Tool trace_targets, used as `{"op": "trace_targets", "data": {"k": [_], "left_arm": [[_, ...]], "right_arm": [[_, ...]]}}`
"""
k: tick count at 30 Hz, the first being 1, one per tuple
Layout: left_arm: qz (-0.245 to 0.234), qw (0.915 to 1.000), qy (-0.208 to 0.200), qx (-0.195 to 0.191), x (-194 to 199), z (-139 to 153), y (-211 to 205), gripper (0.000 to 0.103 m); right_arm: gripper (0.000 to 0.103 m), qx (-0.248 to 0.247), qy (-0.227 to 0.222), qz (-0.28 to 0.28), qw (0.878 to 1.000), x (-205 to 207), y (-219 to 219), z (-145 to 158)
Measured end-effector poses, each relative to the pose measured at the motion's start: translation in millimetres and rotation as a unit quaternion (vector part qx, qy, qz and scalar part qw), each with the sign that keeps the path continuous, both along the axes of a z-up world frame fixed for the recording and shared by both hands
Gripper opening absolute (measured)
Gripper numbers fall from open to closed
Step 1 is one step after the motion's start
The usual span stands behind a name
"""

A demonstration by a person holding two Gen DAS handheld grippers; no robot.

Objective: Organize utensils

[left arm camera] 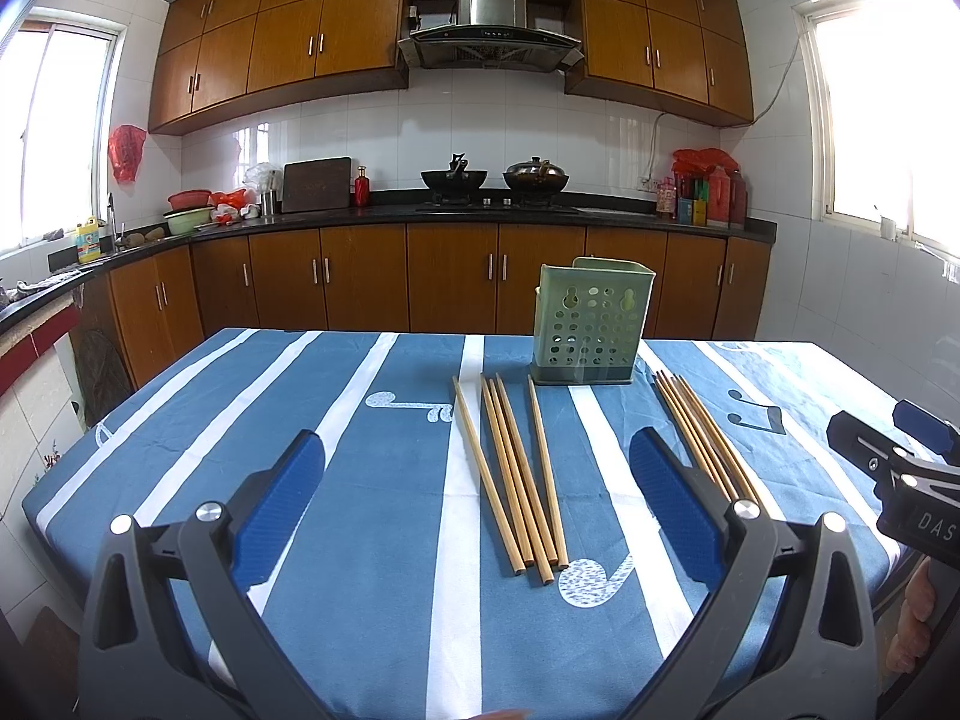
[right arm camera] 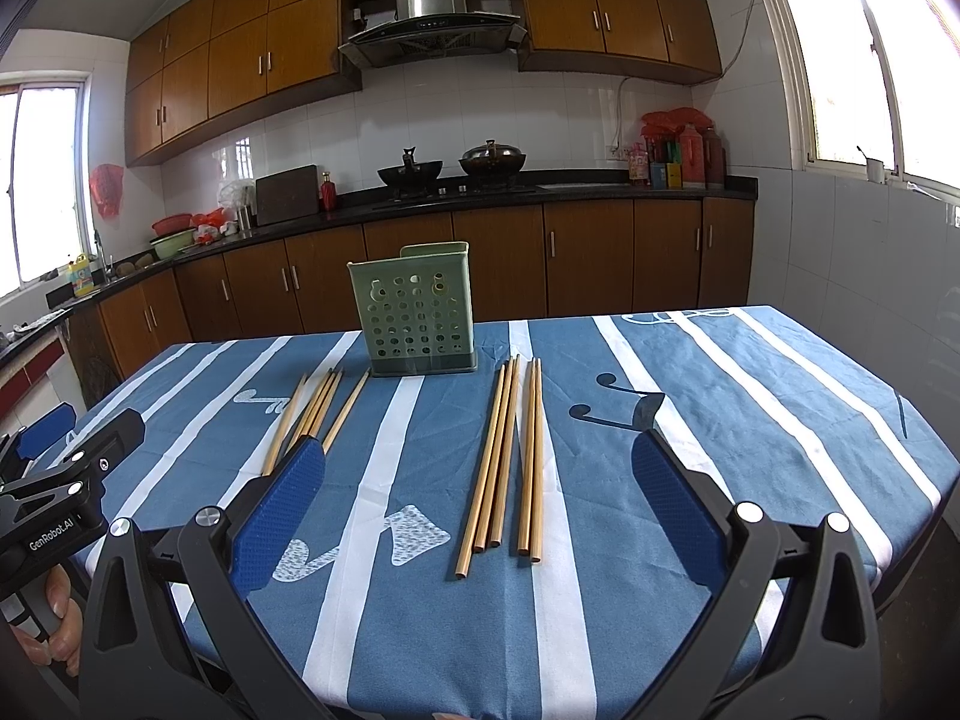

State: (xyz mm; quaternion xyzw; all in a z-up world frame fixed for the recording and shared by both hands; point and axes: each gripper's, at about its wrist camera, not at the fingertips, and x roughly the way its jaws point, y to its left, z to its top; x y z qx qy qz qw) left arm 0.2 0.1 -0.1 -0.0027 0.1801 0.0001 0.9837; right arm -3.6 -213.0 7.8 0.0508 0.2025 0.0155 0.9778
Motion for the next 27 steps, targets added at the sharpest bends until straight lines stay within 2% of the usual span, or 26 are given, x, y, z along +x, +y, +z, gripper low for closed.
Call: {"op": "trace_targets", "data": {"k": [19, 24, 27], "left_arm": [[0.003, 1.0000, 0.008, -0.001, 1, -1, 1, 0.099], [0.025, 0.9972, 0.070, 0.004, 32, -16, 5, 0.099], [0.046, 0.9918, 0.119, -0.003, 56, -30, 21, 0.099]], "right_arm": [[0.101, 0.000, 0.002, 0.000, 1.000, 1, -2, -2], [0.101, 0.010, 0.034, -0.011, 0.999, 14, -9, -8], [0.101, 0.023, 0.083, -0.035, 0.996, 34, -24, -18]]}}
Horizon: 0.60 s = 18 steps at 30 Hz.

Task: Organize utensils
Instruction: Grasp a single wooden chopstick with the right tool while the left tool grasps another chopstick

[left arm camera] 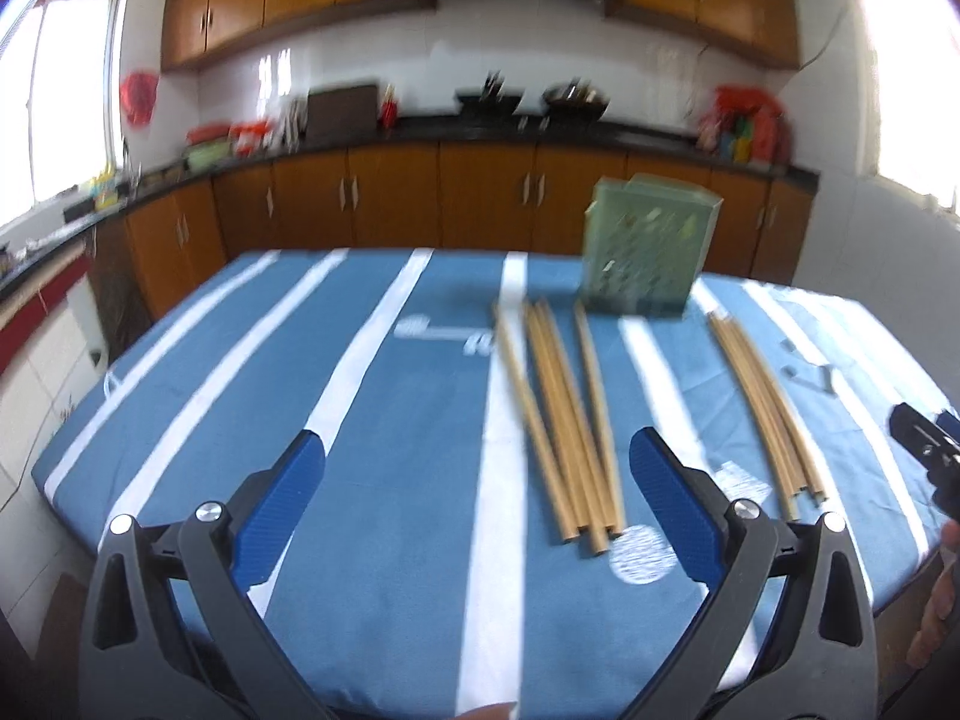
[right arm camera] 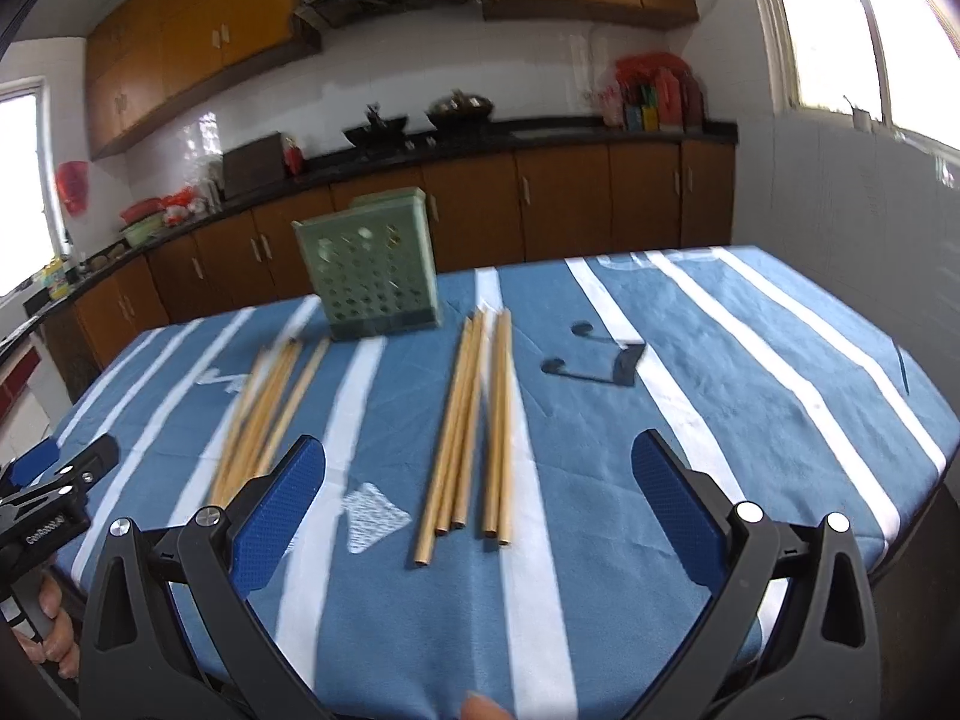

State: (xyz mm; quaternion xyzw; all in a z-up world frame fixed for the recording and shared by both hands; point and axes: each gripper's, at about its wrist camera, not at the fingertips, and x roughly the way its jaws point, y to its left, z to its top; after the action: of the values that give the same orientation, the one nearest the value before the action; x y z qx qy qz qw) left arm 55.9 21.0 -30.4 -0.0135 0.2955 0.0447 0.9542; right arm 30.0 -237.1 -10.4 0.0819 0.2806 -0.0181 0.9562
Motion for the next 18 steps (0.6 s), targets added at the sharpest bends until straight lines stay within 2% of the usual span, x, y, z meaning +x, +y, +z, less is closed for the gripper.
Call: {"op": "trace_targets", "data": {"k": [3, 5, 6, 8, 11, 14, 18], "left_arm": [[0.004, 0.9991, 0.038, -0.020, 13, -5, 14, 0.099], [-0.003, 0.9978, 0.054, -0.039, 22, -7, 23, 0.099], [-0.005, 0.9974, 0.058, -0.043, 27, -7, 24, 0.099], [-0.007, 0.9968, 0.065, -0.045, 33, -8, 27, 0.099], [-0.017, 0.9958, 0.074, -0.051, 43, -9, 26, 0.099], [-0.022, 0.9954, 0.081, -0.045, 53, -9, 24, 0.099], [-0.025, 0.9945, 0.094, -0.038, 65, -13, 24, 0.099]], "right_arm": [[0.096, 0.004, 0.040, -0.016, 0.999, 20, -14, -15], [0.081, 0.001, 0.065, -0.019, 0.998, 35, -19, -21], [0.076, -0.001, 0.080, -0.018, 0.997, 44, -21, -25], [0.058, 0.005, 0.101, -0.014, 0.995, 56, -23, -29], [0.044, 0.019, 0.128, -0.008, 0.992, 78, -26, -39], [0.036, 0.014, 0.147, 0.002, 0.989, 90, -22, -48], [0.032, 0.015, 0.168, 0.011, 0.986, 109, -21, -59]]}}
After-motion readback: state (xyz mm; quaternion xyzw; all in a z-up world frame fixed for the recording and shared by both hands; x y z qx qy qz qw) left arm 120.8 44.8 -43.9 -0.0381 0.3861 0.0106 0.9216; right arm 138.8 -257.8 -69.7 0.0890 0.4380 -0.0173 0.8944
